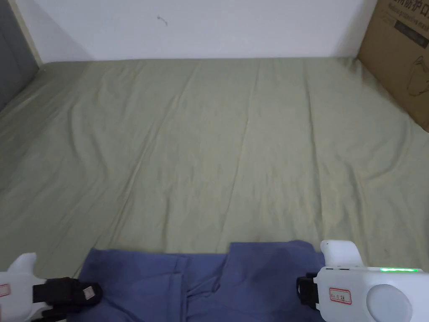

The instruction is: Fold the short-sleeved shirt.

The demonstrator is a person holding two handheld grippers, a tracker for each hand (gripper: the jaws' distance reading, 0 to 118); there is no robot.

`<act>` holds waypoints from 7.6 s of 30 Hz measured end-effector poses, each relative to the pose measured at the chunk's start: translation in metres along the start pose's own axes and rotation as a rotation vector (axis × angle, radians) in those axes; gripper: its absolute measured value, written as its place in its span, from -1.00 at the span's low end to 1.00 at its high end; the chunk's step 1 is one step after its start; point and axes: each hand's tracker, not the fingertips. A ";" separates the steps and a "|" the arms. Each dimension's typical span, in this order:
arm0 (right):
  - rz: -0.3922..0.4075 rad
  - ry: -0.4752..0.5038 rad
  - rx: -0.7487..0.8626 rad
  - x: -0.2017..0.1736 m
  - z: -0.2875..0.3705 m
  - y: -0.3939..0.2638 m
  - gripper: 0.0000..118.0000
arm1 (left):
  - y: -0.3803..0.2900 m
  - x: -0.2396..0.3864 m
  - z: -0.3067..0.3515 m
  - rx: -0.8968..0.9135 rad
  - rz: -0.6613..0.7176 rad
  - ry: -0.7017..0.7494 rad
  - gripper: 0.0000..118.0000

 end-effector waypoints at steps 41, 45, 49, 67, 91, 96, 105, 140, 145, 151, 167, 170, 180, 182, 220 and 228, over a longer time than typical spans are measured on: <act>-0.243 -0.035 0.070 0.136 0.030 -0.032 -1.00 | -0.075 0.337 -0.170 -0.174 -0.548 0.038 0.07; -0.218 -0.038 0.059 0.126 0.024 -0.029 -1.00 | -0.052 0.299 -0.142 -0.072 -0.461 0.069 -0.95; -0.207 -0.009 0.051 0.117 0.018 -0.029 -1.00 | -0.051 0.257 -0.147 -0.084 -0.413 0.118 -0.97; -0.266 0.010 0.047 0.132 0.021 -0.038 -1.00 | -0.138 0.281 -0.271 -0.347 -0.358 -0.084 -0.99; -0.243 -0.010 0.049 0.116 0.030 -0.033 -1.00 | -0.182 0.286 -0.243 -0.341 -0.430 -0.136 -0.99; -0.215 -0.036 0.061 0.102 0.039 -0.023 -1.00 | -0.158 0.281 -0.219 -0.269 -0.447 -0.148 -0.99; -0.041 0.023 0.088 0.045 0.031 0.018 -1.00 | -0.072 0.196 -0.112 0.037 -0.304 -0.046 -0.99; -0.087 0.094 -0.082 0.043 -0.058 0.025 -1.00 | -0.063 0.119 -0.177 -0.191 -0.030 -0.307 0.93; -0.106 0.105 -0.090 0.046 -0.059 0.026 -1.00 | -0.058 0.134 -0.202 -0.217 -0.036 -0.371 0.90; -0.108 0.083 -0.090 0.035 -0.050 0.029 -1.00 | -0.048 0.134 -0.200 -0.292 -0.110 -0.303 -0.61; -0.036 0.084 -0.048 -0.008 -0.047 0.042 -1.00 | 0.075 0.040 -0.022 -0.081 -0.216 0.195 -0.61; -0.048 0.071 -0.071 -0.006 -0.055 0.040 -1.00 | 0.103 0.031 0.015 -0.048 -0.263 0.473 -0.61; -0.079 0.045 -0.105 0.000 -0.063 0.036 -1.00 | 0.156 -0.027 0.027 -0.111 -0.467 1.198 -0.50; -0.084 0.049 -0.111 0.002 -0.063 0.034 -1.00 | 0.159 -0.035 0.028 -0.086 -0.429 1.214 0.19; 0.074 -0.140 0.467 0.019 0.085 0.035 -1.00 | -0.112 0.298 0.003 0.763 -0.692 0.501 -1.00; 0.173 -0.183 0.816 -0.022 0.162 0.056 -1.00 | -0.128 0.355 0.037 1.007 -0.787 0.500 -1.00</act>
